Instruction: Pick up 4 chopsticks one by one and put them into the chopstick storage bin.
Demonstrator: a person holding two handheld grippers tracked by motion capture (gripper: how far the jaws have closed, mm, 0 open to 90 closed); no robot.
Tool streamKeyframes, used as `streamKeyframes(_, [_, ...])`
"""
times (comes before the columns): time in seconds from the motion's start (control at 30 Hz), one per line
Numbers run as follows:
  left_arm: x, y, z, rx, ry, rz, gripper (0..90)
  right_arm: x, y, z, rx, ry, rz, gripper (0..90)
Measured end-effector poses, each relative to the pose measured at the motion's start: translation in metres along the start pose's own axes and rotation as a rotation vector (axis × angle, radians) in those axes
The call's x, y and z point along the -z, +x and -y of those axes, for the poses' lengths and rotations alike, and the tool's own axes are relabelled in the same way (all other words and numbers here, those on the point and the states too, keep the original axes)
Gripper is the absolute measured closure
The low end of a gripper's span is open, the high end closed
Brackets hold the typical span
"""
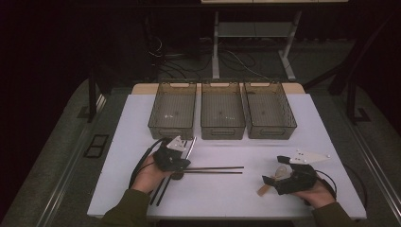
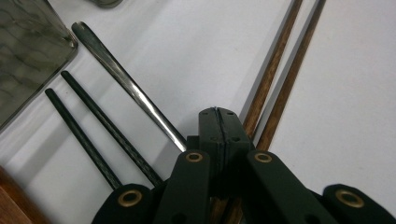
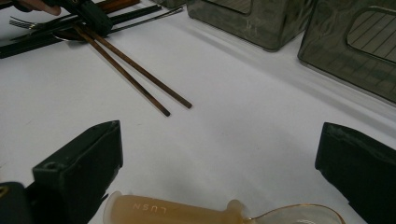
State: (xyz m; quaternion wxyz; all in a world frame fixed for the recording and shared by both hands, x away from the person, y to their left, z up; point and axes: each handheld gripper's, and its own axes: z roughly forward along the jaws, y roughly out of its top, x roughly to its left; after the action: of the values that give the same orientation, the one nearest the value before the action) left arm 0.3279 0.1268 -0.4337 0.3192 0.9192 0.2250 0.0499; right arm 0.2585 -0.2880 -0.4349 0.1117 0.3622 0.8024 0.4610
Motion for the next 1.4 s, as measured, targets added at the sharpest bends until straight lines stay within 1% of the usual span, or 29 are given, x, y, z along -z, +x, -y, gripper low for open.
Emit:
streamKeyframes(0.03, [0.001,0.000,0.000,-0.003,0.003,0.001,89.2,0.000,0.000,0.000,0.000,0.000,0.000,1.1])
streamKeyframes(0.17, [0.001,0.000,0.000,0.010,-0.012,-0.001,89.1,0.000,0.000,0.000,0.002,0.000,0.000,1.1])
streamKeyframes(0.2, [0.002,0.001,0.000,-0.001,-0.013,-0.004,89.1,0.000,0.000,0.000,0.001,0.000,-0.001,1.1])
streamKeyframes(0.23, [0.003,0.000,0.000,0.014,-0.024,-0.007,88.2,0.000,0.000,0.000,0.001,0.000,-0.001,1.1])
streamKeyframes(0.27, [0.004,0.001,0.000,0.008,-0.029,-0.008,87.6,0.000,0.000,0.000,0.001,-0.001,-0.001,1.1])
streamKeyframes(0.33, [0.006,0.002,0.000,0.014,-0.053,-0.008,85.2,0.000,0.000,0.000,0.002,0.000,-0.001,1.1])
streamKeyframes(0.37, [0.007,0.003,-0.001,0.011,-0.061,-0.006,83.9,0.000,0.000,0.000,0.003,0.000,0.000,1.1])
streamKeyframes(0.43, [0.010,0.002,-0.002,0.024,-0.093,0.004,80.7,0.000,0.000,0.000,0.005,-0.001,-0.001,1.1])
streamKeyframes(0.53, [0.012,0.001,-0.005,0.020,-0.134,0.019,75.7,-0.001,0.001,0.000,0.005,0.001,-0.002,1.1])
streamKeyframes(0.6, [0.013,-0.001,-0.007,0.020,-0.153,0.031,71.9,-0.001,0.001,0.000,0.007,0.001,-0.004,1.1])
streamKeyframes(0.7, [0.011,-0.003,-0.011,0.013,-0.167,0.055,67.7,-0.001,0.001,0.000,0.009,0.002,-0.004,1.1])
streamKeyframes(0.87, [0.006,-0.007,-0.014,-0.015,-0.163,0.071,66.3,-0.001,0.001,0.000,0.010,0.004,-0.006,1.1])
streamKeyframes(1.03, [-0.001,-0.011,-0.019,-0.031,-0.158,0.095,67.1,-0.002,0.001,0.000,0.010,0.006,-0.006,1.1])
streamKeyframes(1.2, [-0.011,-0.013,-0.022,-0.049,-0.124,0.107,67.9,-0.002,0.001,0.000,0.010,0.007,-0.006,1.1])
streamKeyframes(1.3, [-0.015,-0.013,-0.022,-0.053,-0.102,0.103,69.1,-0.002,0.001,0.000,0.011,0.007,-0.006,1.1])
streamKeyframes(1.4, [-0.019,-0.012,-0.022,-0.052,-0.090,0.106,70.3,-0.002,0.001,0.000,0.012,0.007,-0.006,1.1])
